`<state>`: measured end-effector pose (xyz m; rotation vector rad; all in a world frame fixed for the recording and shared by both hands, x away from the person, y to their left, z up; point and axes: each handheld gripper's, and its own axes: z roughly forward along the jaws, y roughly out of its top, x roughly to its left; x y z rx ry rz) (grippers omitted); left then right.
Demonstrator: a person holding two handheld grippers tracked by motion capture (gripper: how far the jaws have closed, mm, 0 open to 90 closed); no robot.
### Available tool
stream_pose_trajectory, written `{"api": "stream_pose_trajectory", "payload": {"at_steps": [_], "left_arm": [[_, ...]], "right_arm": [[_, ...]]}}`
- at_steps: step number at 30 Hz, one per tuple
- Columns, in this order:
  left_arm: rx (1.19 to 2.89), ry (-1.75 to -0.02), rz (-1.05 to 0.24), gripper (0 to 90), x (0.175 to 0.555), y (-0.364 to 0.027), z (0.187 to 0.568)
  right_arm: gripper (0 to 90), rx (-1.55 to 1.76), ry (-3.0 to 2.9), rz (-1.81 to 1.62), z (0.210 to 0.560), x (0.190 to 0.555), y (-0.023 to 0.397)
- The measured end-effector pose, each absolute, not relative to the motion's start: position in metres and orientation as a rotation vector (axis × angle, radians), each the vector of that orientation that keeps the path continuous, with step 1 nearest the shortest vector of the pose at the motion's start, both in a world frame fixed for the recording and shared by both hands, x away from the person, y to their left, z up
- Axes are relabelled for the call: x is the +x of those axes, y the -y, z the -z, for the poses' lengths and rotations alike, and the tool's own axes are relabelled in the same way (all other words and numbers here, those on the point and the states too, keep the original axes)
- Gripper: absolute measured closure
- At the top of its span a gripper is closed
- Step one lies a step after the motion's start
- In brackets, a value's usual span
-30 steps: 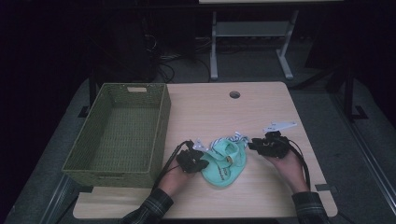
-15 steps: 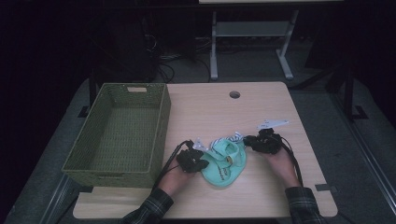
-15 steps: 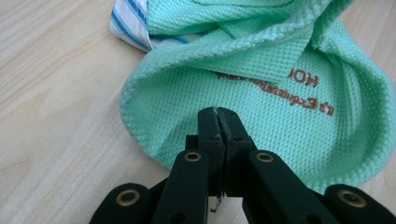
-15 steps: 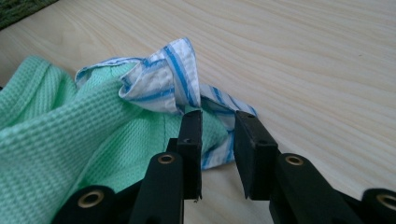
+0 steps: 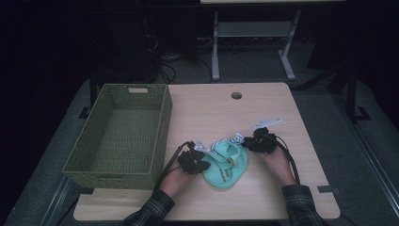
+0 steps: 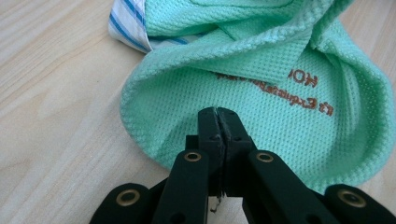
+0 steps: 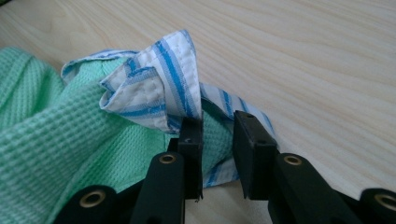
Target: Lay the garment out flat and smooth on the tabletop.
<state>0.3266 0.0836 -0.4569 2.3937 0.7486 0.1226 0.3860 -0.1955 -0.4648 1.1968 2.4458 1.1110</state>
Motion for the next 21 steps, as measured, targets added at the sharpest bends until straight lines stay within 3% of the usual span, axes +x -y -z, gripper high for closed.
{"api": "stream_pose_trajectory", "payload": {"at_steps": [3,9,21], "left_arm": [[2.392,-0.749,-0.127,88.4,0.326,-0.083,0.457],[2.396,-0.746,-0.13,88.5,0.326,-0.083,0.457],[2.396,-0.748,-0.131,88.6,0.326,-0.083,0.457]], "right_arm": [[73.5,1.199,-2.456,-1.097,0.466,0.385,0.194],[88.0,1.13,-2.474,-1.056,0.47,0.384,0.192],[89.6,1.125,-2.414,-1.071,0.456,0.381,0.204]]}}
